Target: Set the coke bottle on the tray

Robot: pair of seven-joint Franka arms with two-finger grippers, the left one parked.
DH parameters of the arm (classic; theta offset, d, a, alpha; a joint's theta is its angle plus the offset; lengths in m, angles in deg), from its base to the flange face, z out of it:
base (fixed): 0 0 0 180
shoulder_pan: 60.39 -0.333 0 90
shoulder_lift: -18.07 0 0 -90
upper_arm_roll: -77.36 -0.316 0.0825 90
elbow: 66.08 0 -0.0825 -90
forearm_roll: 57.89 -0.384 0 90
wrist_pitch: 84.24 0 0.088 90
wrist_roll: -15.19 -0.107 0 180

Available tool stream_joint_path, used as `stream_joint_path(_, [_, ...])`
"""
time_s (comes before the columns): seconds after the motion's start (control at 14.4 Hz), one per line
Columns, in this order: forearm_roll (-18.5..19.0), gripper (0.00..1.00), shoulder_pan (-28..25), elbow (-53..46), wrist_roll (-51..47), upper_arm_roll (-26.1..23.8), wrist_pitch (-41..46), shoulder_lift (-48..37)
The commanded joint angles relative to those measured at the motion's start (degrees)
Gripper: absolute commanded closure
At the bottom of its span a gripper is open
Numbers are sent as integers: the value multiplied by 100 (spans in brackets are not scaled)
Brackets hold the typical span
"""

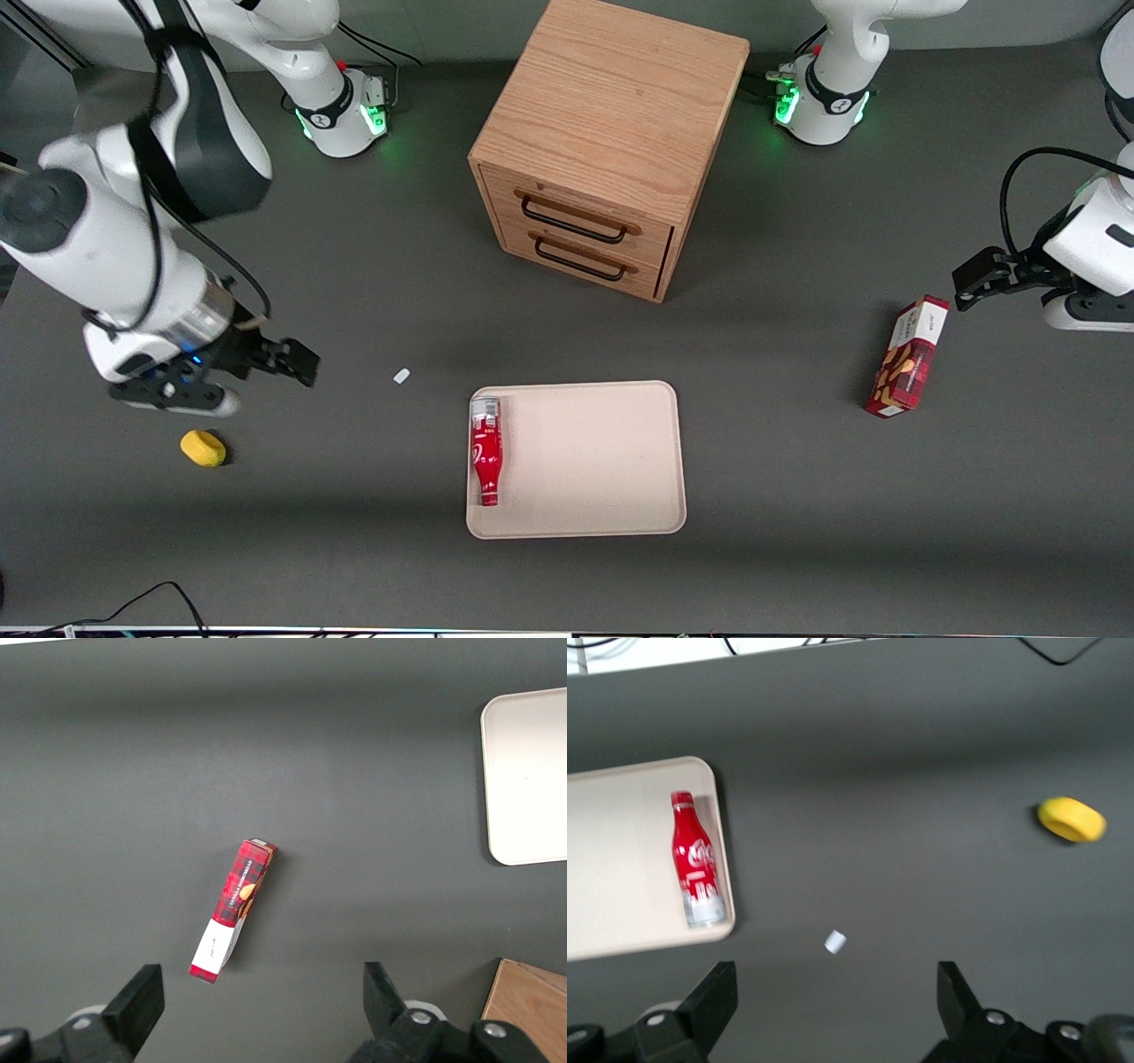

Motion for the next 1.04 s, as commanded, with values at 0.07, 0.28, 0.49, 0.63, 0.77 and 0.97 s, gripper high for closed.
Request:
stream_joint_path(0.07, [-433, 0, 272, 321, 472, 153, 549, -728])
stream_joint_path(0.28, [-521, 0, 473, 303, 812, 303, 885, -993])
stream_joint_path(0.49, [-935, 0, 492, 233, 1298, 663, 1051, -1054])
stream_joint_path(0.63, [-882, 0, 448, -64, 1403, 655, 1428, -1029])
stream_joint_path(0.77, [-865, 0, 430, -101, 1526, 646, 1649, -1028])
stream_joint_path(0.97, [-856, 0, 430, -101, 1649, 646, 1667, -1037])
